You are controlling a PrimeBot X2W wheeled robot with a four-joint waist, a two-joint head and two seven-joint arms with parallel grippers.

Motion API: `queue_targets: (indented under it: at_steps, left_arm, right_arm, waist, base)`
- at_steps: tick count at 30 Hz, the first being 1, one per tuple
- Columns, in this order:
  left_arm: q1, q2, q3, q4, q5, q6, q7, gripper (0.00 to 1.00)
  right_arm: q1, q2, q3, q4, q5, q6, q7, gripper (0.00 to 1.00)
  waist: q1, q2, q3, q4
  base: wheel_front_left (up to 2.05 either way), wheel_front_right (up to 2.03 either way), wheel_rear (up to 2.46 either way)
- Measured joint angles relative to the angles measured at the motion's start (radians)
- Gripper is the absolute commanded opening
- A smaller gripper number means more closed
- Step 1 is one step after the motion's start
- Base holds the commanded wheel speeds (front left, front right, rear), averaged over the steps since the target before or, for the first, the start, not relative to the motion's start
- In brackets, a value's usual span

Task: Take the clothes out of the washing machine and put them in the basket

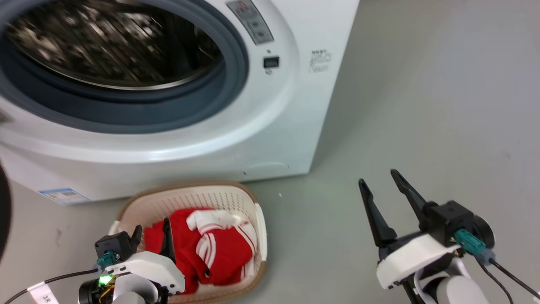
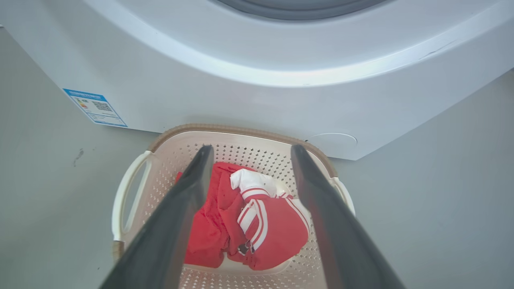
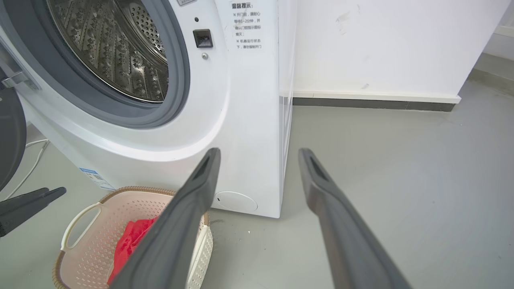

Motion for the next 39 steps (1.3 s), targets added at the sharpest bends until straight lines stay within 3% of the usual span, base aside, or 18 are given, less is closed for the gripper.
queue_targets:
  at_steps: [6,19,26,39]
  left_arm:
    - [0.064,-0.002,-0.03,-0.193,0.026,-0.006,0.0,1.0]
    - [0.159,-0.004,-0.144,-0.568,0.087,0.063,0.0,1.0]
    - [0.237,0.012,-0.159,-0.64,0.148,0.072,0.0,1.0]
    - [0.319,0.038,-0.179,-0.682,0.16,0.076,0.032,1.0]
  right_arm:
    - [0.049,0.0,-0.056,-0.01,-0.012,0.0,0.02,1.0]
    - [0.132,0.0,-0.157,-0.051,-0.028,0.0,0.058,1.0]
    - [0.159,0.0,-0.16,-0.06,-0.028,0.0,0.061,1.0]
    - [0.209,0.0,-0.149,-0.072,-0.021,0.0,0.066,1.0]
  waist:
    - [-0.0001,0.0,-0.107,0.046]
    - [-0.0001,0.0,-0.251,0.133]
    - [0.0001,0.0,-0.282,0.152]
    - [0.0002,0.0,-0.306,0.154]
  base:
    - [0.0,0.0,0.0]
    - [0.0,0.0,0.0]
    - [0.0,0.0,0.0]
    - [0.0,0.0,0.0]
